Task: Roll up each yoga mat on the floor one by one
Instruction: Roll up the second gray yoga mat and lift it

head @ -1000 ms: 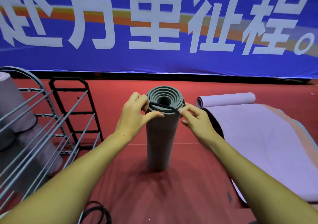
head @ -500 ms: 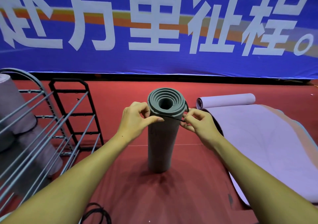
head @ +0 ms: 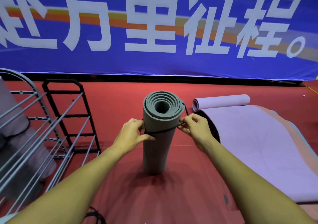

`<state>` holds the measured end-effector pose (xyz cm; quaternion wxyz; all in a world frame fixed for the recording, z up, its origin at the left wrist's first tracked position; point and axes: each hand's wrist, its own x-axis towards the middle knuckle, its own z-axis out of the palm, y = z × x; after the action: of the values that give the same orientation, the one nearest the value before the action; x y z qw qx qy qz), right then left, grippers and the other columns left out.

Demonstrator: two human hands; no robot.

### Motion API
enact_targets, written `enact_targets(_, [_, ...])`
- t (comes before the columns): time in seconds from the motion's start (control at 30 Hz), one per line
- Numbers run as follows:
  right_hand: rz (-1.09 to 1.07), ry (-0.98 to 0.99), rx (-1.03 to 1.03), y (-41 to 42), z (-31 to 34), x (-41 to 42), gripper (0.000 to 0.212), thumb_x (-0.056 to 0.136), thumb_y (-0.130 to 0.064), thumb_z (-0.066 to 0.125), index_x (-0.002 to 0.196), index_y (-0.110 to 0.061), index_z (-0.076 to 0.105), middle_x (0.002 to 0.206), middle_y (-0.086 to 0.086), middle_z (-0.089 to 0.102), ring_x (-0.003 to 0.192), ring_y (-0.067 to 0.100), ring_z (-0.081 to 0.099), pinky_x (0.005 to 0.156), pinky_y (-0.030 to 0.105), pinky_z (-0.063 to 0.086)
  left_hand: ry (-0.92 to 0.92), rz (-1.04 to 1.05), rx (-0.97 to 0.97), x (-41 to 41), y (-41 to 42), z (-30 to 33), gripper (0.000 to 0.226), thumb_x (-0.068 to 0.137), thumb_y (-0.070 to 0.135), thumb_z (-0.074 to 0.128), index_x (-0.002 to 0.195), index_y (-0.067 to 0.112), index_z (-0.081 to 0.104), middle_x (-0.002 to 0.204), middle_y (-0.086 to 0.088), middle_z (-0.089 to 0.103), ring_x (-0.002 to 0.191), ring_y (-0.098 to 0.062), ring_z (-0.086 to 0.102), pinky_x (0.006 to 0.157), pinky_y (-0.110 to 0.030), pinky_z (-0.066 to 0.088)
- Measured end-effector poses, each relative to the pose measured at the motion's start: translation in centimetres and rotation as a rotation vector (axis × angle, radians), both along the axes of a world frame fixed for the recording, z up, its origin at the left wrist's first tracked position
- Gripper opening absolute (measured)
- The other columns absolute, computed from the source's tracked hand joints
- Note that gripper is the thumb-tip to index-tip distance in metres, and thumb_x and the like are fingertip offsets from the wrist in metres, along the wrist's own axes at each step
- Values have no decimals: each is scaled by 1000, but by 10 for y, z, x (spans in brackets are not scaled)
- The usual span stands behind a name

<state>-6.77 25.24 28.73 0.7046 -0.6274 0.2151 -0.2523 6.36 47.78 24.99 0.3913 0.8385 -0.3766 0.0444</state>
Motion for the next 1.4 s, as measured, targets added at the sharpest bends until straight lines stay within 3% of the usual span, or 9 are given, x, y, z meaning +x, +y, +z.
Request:
enact_targets(0.2, [-86,-69,39,-1,18,-2,10,94,-2,63,84,-1,63,77,11,67,72,13,68,76,38,65,109,-34,-54,-9,-7,12,60,60,56,96,66,18,51,69,0,65,68,-19,55,66,-42,47])
enact_targets(0.33, [-99,-74,46,-5,20,-7,22,93,1,66,98,-11,48,68,12,55,61,18,54,49,25,52,168,-48,-64,-20,-5,19,68,53,55,100,78,17,49,71,1,67,62,-9,49,61,-38,42])
enact_targets(0.53, [103,-59,-47,-9,28,-13,26,96,-23,77,117,-7,73,69,11,57,69,20,59,73,49,64,352,-44,-157,-16,3,22,83,49,65,98,108,33,49,77,0,75,71,-12,65,82,-50,54])
enact_targets(0.63, [80,-59,-118,-5,31,-13,23,99,-25,74,113,-8,76,64,7,52,63,14,56,67,45,65,348,-28,-230,-13,5,23,98,43,78,92,124,41,51,108,0,68,79,-11,69,87,-47,60])
enact_targets(0.77, [62,-9,-218,-1,34,-11,27,102,-35,68,89,-13,75,59,4,44,53,11,49,54,33,59,314,-141,-185,-17,1,30,118,47,55,101,148,46,40,134,-3,60,83,-15,68,88,-41,56])
enact_targets(0.87, [68,42,-279,0,38,-9,45,104,-37,65,62,-20,64,58,2,42,51,13,41,52,30,55,284,-239,-118,-27,-5,32,120,50,51,103,151,41,40,141,15,61,131,-1,56,116,-41,44])
enact_targets(0.93, [31,99,-298,-6,38,-7,47,104,-34,64,60,-19,55,60,5,43,54,16,41,50,27,51,274,-264,-77,-32,-8,37,117,52,50,104,150,42,41,143,24,59,135,4,51,117,-39,43])
enact_targets(1.27, [196,191,98,-13,7,-10,23,96,-12,62,74,-19,59,62,-1,43,50,10,37,60,23,53,331,-212,-93,-20,-11,29,102,56,56,101,144,43,52,134,21,66,125,1,59,105,-33,48])
enact_targets(1.4, [228,89,198,-14,-1,-1,17,104,-5,57,100,-10,73,72,2,59,56,8,57,88,36,58,377,-45,-265,-9,-5,21,88,59,47,100,137,29,65,122,13,73,112,-2,68,96,-32,56])
